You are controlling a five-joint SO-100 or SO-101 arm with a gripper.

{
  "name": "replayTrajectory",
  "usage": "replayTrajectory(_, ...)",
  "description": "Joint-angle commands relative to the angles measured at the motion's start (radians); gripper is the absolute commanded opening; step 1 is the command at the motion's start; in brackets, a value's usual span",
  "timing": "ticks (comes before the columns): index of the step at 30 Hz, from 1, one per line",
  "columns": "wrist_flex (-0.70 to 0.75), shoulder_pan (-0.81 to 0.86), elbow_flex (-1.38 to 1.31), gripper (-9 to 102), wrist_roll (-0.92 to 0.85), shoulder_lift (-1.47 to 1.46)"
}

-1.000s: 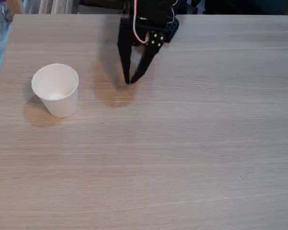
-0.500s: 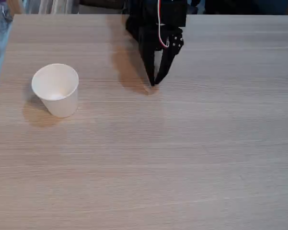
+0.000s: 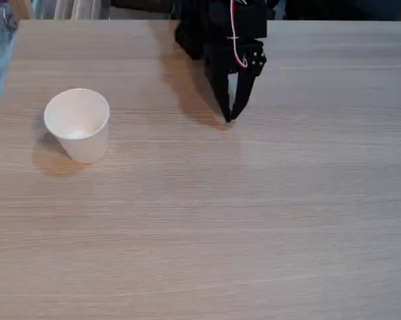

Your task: Grasp a block and put it in the bin.

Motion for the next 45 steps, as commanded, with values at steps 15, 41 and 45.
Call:
replayTrajectory(15,0.391,-0.020,0.008,0,0.100,0.149)
replayTrajectory(41,0.397,0.018,0.009,0,0.112,0.143)
replayTrajectory(45,0.422,0.014,0.009,0,0.110,0.187)
